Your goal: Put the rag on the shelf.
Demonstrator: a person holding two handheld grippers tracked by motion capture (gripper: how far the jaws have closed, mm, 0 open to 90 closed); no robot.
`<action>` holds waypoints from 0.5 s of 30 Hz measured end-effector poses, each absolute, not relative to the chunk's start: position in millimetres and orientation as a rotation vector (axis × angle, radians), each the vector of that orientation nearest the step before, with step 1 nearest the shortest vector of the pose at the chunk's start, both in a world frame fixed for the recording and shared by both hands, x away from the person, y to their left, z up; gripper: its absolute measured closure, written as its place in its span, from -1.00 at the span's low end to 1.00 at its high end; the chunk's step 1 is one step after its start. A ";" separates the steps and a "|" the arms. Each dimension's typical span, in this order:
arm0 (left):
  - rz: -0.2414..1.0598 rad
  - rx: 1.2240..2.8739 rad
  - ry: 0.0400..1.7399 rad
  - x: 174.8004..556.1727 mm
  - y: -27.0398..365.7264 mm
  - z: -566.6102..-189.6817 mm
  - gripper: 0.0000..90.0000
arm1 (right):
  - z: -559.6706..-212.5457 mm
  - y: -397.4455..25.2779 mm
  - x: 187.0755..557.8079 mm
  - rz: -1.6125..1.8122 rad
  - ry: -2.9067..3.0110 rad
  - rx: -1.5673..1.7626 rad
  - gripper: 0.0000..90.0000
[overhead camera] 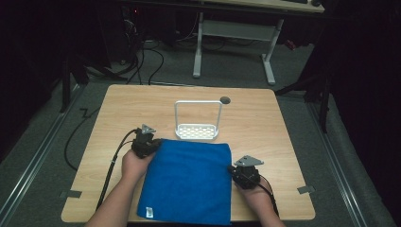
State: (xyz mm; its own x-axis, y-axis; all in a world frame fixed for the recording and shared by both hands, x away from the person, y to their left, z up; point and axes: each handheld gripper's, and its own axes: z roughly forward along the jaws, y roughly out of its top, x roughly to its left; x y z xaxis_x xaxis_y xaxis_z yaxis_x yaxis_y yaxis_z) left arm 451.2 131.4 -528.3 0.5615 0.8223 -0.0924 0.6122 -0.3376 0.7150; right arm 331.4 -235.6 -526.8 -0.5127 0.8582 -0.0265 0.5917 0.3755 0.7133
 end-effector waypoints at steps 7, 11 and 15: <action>0.390 2.046 1.149 428.7 139.8 -530.6 0.89 | -524.9 -239.4 337.8 0.960 2.220 1.301 0.97; 0.390 2.029 1.151 429.2 143.1 -532.0 0.87 | -510.1 -241.0 351.3 1.016 2.136 1.337 0.78; 0.394 2.023 1.148 429.8 143.0 -532.6 0.87 | -510.2 -242.4 374.2 1.032 2.097 1.424 0.59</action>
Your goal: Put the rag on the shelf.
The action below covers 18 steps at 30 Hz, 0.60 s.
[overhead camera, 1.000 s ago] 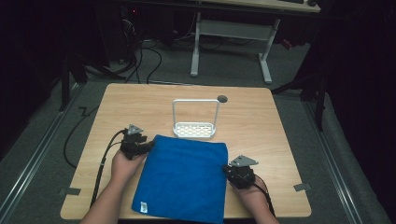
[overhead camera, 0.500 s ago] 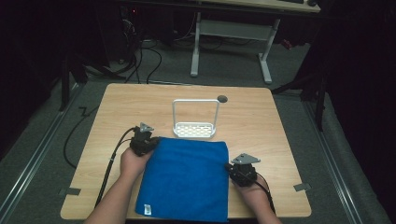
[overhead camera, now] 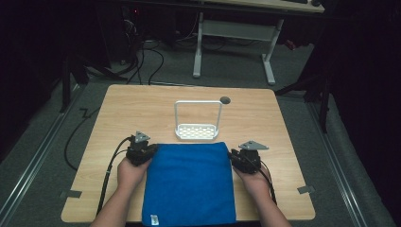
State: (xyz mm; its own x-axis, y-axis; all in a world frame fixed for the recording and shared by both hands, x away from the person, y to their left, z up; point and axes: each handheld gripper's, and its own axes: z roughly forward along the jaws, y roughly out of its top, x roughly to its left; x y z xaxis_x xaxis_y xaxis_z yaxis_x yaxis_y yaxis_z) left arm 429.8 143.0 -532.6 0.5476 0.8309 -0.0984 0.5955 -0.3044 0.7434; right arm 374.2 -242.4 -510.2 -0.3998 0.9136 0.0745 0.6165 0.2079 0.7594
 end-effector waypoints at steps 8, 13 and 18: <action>0.361 1.998 1.167 432.8 146.8 -533.1 0.84 | -516.6 -238.5 403.7 0.974 2.072 1.480 0.52; 0.363 1.998 1.165 432.7 146.2 -533.3 0.85 | -516.4 -231.5 413.3 0.963 2.089 1.465 0.41; 0.341 1.988 1.170 433.7 147.9 -533.6 0.86 | -520.1 -221.0 422.6 0.929 2.103 1.460 0.34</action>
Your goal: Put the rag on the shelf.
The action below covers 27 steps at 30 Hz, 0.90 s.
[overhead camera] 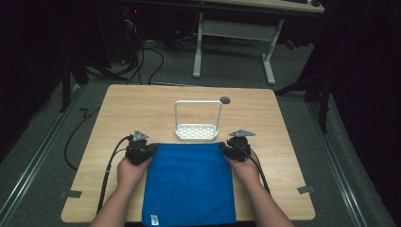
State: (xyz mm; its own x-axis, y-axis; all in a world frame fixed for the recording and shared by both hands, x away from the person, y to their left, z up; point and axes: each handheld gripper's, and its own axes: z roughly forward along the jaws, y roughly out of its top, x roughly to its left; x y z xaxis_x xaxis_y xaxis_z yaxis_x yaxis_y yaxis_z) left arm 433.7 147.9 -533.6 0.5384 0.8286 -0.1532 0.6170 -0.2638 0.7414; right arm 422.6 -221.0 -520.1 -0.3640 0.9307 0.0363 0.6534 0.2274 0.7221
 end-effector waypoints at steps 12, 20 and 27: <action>0.343 1.986 1.172 433.4 147.5 -533.8 0.90 | -526.2 -213.0 425.6 0.896 2.144 1.432 0.88; 0.406 1.908 1.115 422.9 148.9 -516.2 0.94 | -509.7 -212.4 409.8 1.032 2.085 1.343 0.95; 0.510 1.881 1.032 406.3 145.0 -496.7 0.94 | -491.2 -220.2 381.7 1.158 1.979 1.283 0.94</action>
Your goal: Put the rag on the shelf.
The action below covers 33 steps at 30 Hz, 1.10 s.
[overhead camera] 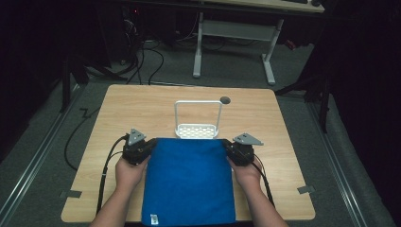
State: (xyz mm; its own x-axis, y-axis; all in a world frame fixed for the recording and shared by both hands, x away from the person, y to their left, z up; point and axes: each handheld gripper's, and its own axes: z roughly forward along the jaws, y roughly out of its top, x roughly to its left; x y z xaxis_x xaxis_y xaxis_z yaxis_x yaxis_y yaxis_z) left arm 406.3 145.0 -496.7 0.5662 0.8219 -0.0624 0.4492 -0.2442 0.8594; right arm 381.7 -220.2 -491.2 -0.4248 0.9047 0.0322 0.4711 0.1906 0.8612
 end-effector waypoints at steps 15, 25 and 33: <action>0.591 1.792 0.917 376.7 136.9 -461.7 0.94 | -464.8 -247.8 336.5 1.356 1.782 1.194 0.95; 0.631 1.694 0.885 376.7 137.9 -434.7 0.95 | -425.1 -247.3 326.5 1.416 1.675 1.094 0.95; 0.692 1.630 0.832 379.4 135.5 -404.3 0.95 | -403.4 -248.9 330.1 1.438 1.612 1.068 0.95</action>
